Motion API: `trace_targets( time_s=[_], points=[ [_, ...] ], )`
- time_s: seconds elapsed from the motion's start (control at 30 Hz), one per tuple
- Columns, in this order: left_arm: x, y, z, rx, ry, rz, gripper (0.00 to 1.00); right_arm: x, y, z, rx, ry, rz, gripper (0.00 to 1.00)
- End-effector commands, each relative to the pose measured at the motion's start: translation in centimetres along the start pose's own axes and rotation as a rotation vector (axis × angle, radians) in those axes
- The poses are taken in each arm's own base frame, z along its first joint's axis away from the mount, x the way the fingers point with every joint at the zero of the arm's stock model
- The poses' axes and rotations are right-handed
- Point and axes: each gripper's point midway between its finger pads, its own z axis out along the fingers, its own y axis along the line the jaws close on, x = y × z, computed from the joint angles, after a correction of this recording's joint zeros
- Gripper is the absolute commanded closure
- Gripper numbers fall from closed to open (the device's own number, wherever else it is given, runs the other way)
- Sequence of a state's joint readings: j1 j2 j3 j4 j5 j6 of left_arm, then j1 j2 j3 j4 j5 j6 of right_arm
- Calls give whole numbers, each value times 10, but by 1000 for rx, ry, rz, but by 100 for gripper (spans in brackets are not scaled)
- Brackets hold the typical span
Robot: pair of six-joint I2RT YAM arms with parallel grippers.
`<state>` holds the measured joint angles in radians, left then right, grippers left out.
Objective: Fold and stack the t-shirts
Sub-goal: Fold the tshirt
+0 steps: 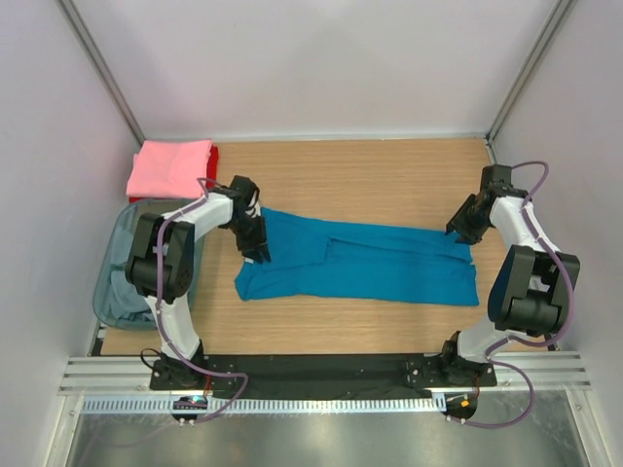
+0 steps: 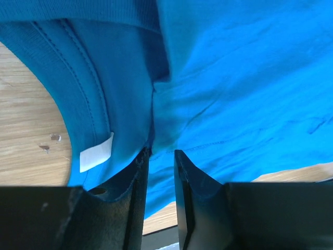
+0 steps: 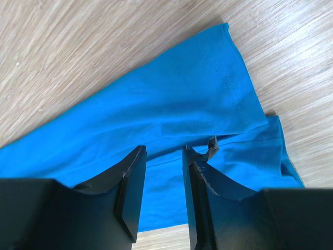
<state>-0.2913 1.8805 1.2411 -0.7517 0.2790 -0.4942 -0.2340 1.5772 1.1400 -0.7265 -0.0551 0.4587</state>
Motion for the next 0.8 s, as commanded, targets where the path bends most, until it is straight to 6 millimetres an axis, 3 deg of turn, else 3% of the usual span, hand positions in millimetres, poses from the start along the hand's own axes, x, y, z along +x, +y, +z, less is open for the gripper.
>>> trace_targets(
  time_s=[0.0,0.23,0.4,0.5,0.77],
  points=[
    [-8,-2,1,5,-24,-1,73,-5,3,-12,-27,-43,-4,59],
    [-8,1,5,-9,-17,-12,80,-4,1,-10,-20,-43,-8,59],
    [-7,1,6,-9,-13,-11,98,-5,1,-11,-18,-49,-10,59],
    [-8,0,3,-7,-15,-15,100,-4,0,-11,-16,-50,-7,59],
    [-11,-14,-31,6,-51,-57,100,-4,-1,-12,-11,-53,-11,59]
  ],
)
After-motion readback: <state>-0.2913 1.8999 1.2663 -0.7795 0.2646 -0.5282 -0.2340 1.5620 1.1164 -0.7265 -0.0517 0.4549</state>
